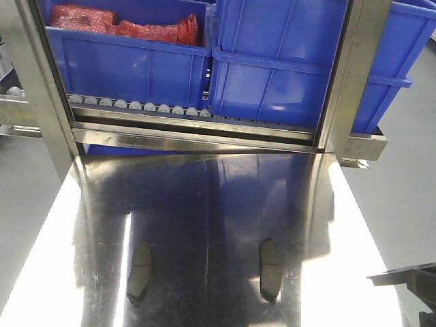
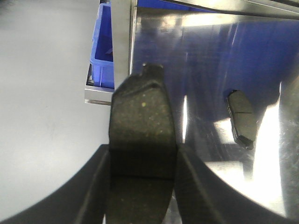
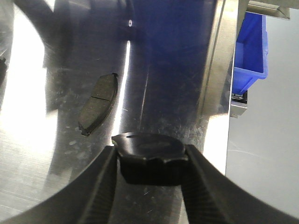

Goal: Move and align brake pads A on conveyor
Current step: 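Lift the brake pad with the right gripper, holding both pads, then drive the base away from the table toward the conveyor, holding pads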

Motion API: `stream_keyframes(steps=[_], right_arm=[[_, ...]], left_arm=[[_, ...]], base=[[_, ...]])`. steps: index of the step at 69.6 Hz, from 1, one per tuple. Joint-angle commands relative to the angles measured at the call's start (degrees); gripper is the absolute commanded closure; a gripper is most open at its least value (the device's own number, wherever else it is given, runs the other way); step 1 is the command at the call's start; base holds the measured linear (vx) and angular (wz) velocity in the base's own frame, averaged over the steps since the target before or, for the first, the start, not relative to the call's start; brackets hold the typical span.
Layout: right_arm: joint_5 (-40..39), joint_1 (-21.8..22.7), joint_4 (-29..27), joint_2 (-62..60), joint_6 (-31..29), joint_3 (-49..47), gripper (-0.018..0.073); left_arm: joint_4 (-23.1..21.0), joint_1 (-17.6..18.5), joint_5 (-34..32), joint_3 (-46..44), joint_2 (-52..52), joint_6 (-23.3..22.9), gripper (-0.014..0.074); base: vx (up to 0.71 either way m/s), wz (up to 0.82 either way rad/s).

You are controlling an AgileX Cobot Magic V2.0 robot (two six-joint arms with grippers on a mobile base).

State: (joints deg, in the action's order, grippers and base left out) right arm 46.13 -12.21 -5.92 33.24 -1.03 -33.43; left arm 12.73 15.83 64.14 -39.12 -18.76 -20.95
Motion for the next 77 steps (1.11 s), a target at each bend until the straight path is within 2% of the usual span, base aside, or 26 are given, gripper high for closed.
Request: stream_keyframes(steps=[1, 47, 77], right_arm=[[-4.5, 0.1, -0.2, 0.1, -0.6, -1.7, 0.0571], [-4.5, 0.1, -0.2, 0.1, -0.6, -1.7, 0.0571], [-3.3, 0.1, -0.2, 0.1, -0.6, -1.7, 0.0571]], left_arm=[[1.1, 0.0, -4.4, -1.5, -0.8, -0.5, 0.0602], [1.1, 0.0, -4.4, -1.5, -0.8, -0.5, 0.0602], [1.1, 0.0, -4.4, -1.5, -0.8, -0.5, 0.0602]], base=[[0.00, 0.00], [-0.01, 0.02], [-0.05, 0.21]])
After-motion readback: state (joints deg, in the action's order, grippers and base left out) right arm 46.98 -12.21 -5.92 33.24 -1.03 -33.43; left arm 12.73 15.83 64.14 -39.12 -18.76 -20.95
